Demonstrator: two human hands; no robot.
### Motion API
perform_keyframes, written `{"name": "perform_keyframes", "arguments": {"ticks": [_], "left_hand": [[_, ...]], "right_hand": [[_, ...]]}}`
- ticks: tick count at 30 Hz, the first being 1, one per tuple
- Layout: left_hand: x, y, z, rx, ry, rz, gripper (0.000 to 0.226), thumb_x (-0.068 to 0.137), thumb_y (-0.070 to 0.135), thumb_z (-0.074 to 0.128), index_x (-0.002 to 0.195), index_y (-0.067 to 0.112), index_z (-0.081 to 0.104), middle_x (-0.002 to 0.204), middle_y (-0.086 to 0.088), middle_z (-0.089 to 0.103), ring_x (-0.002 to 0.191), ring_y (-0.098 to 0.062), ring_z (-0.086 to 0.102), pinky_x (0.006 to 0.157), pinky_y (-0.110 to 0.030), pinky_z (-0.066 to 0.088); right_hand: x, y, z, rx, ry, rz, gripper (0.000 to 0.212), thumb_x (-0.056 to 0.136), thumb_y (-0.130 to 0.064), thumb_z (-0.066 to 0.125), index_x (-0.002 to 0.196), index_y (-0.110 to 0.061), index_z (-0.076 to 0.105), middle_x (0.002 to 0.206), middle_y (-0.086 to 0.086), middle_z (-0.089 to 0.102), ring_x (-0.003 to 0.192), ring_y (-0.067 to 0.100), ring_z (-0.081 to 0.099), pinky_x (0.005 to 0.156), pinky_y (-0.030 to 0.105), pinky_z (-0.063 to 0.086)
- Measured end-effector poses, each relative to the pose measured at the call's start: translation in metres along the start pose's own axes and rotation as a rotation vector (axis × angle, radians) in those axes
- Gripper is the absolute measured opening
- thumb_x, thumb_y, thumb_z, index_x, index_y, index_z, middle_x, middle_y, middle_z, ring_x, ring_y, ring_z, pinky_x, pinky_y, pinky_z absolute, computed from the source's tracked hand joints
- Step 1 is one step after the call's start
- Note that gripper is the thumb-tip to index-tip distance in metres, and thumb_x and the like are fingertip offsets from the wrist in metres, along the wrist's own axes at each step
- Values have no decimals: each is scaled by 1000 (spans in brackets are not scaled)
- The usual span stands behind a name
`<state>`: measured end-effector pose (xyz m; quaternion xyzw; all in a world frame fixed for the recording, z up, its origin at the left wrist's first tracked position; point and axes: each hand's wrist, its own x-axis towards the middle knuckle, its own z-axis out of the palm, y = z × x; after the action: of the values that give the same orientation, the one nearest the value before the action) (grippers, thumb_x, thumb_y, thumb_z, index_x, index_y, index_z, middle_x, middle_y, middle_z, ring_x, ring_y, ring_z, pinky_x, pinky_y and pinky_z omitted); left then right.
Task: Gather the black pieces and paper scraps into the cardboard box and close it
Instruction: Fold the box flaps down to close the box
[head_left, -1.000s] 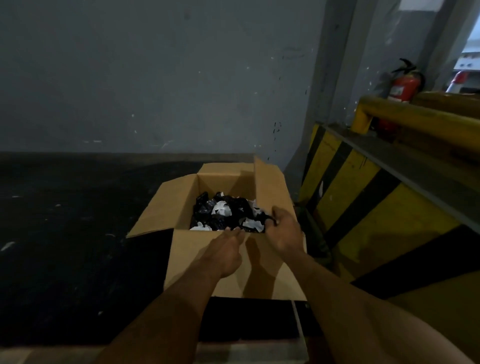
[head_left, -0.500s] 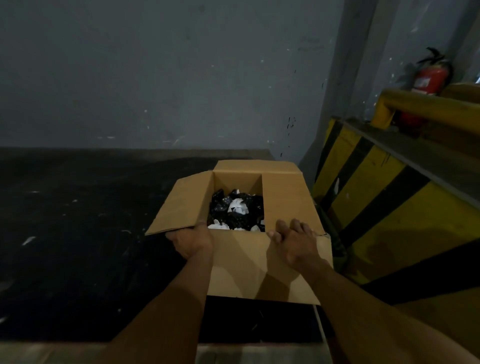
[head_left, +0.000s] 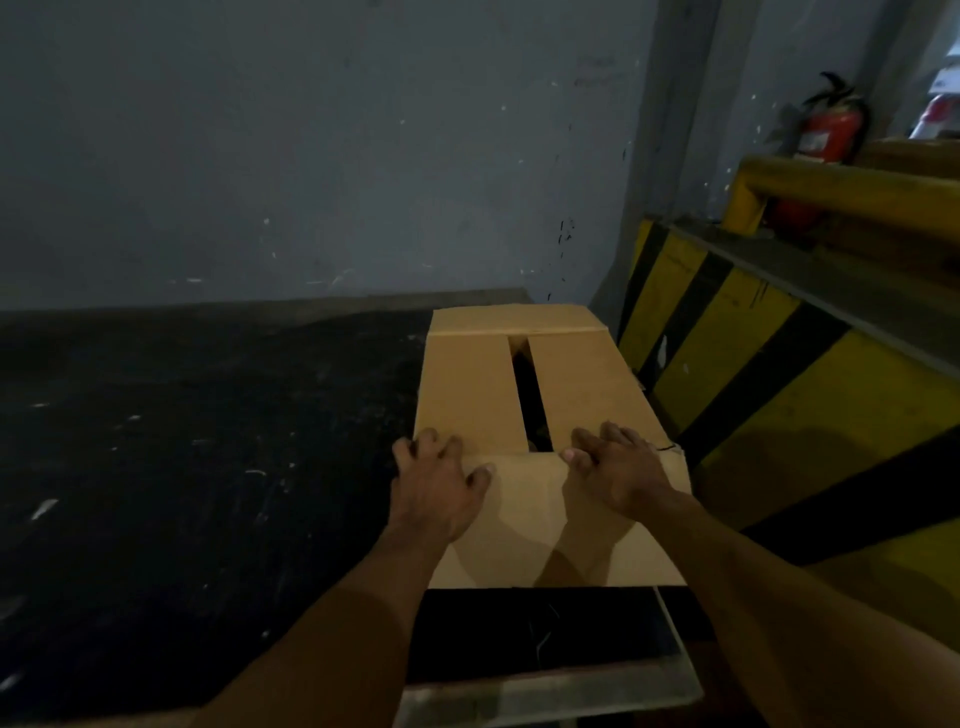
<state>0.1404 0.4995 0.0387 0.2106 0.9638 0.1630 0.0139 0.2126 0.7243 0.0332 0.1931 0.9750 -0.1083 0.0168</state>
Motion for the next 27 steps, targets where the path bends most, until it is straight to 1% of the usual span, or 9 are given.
{"name": "perform_keyframes", "arguments": {"ticks": [4, 6, 8, 12, 15, 17, 19, 24, 27], "left_hand": [[5, -1, -1, 205, -20, 29, 67, 91, 68, 21, 127, 20, 50, 128, -10, 37, 114, -35, 29, 93, -48, 41], [2, 2, -2, 206, -32, 9, 67, 91, 67, 20, 124, 18, 53, 126, -10, 38, 113, -35, 29, 91, -50, 42], [2, 6, -6, 234, -46, -16, 65, 94, 64, 18, 123, 19, 55, 129, -11, 39, 115, -36, 31, 95, -54, 36], [22, 11, -19, 205, -65, -26, 45, 100, 41, 22, 122, 18, 54, 127, -10, 48, 123, -34, 40, 108, -65, 17], [44, 11, -21, 114, -100, -21, 22, 98, 29, 31, 106, 21, 50, 115, -6, 54, 117, -30, 48, 110, -68, 8], [63, 13, -19, 113, -108, -21, 16, 95, 25, 33, 100, 22, 48, 111, -5, 56, 114, -27, 51, 110, -67, 5], [83, 14, -18, 134, -113, -35, 22, 94, 22, 34, 109, 22, 51, 114, -4, 55, 115, -27, 50, 110, -67, 4], [142, 24, -15, 163, -99, -61, 31, 98, 23, 32, 125, 21, 50, 122, -6, 52, 119, -29, 48, 109, -67, 6], [176, 30, -18, 155, -117, -95, 31, 98, 21, 36, 126, 20, 50, 125, -6, 51, 119, -29, 48, 109, -68, 6]], "right_hand": [[1, -1, -2, 2, -20, -8, 46, 100, -52, 25, 139, -30, 39, 154, 14, 26, 142, 33, 20, 112, 47, 19], [3, 0, -5, 6, -45, -16, 46, 100, -52, 25, 140, -33, 38, 152, 14, 29, 140, 33, 22, 112, 46, 20], [4, -1, -9, 0, -63, -14, 44, 100, -51, 25, 137, -35, 41, 146, 12, 36, 136, 32, 29, 111, 44, 24], [6, -8, -21, -62, -58, -15, 47, 102, -46, 18, 135, -29, 48, 137, 13, 48, 126, 31, 42, 105, 39, 30], [23, -5, -36, -52, 31, -26, 52, 102, -47, 20, 122, -21, 61, 125, 16, 54, 113, 35, 49, 94, 38, 36], [45, 4, -39, -6, 37, -44, 41, 101, -43, 30, 118, -25, 61, 125, 11, 51, 115, 35, 48, 95, 40, 39], [65, 10, -38, 0, 30, -84, 30, 97, -36, 37, 115, -26, 59, 123, 7, 50, 117, 34, 48, 96, 41, 41], [127, 23, -40, -3, 37, -159, 25, 96, -33, 37, 105, -17, 54, 110, 8, 56, 103, 32, 55, 84, 40, 43], [170, 30, -50, 36, -23, -200, 23, 97, -33, 38, 106, -18, 53, 115, 7, 54, 107, 32, 52, 92, 45, 42]]}}
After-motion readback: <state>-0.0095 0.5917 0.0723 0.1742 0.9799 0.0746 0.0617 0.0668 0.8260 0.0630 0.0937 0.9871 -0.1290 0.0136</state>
